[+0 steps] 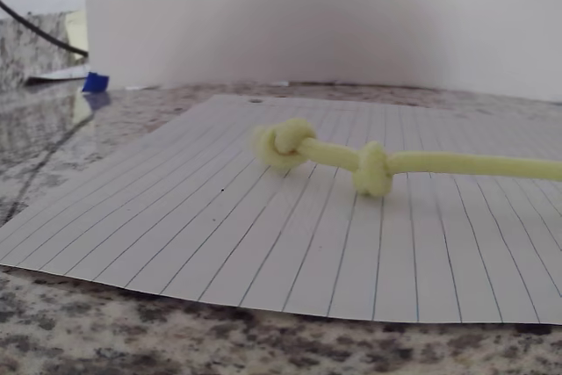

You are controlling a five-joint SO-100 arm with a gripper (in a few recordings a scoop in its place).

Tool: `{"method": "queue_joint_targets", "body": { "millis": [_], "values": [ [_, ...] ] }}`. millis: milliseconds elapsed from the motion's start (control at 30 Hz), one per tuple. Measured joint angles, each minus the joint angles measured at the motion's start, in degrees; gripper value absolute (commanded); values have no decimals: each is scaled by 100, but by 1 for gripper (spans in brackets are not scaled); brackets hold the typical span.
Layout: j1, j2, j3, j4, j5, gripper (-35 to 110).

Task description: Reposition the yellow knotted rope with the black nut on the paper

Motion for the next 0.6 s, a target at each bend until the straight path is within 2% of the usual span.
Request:
{"method": "queue_joint_targets", "body": {
  "millis": [200, 433, 600],
  "values": [
    [905, -1125, -633, -105, -2153, 42],
    [1872, -2962, -1767, -105, -4228, 41],
    [2382, -4324, -2760, 343, -5396, 38]
  ]
}}
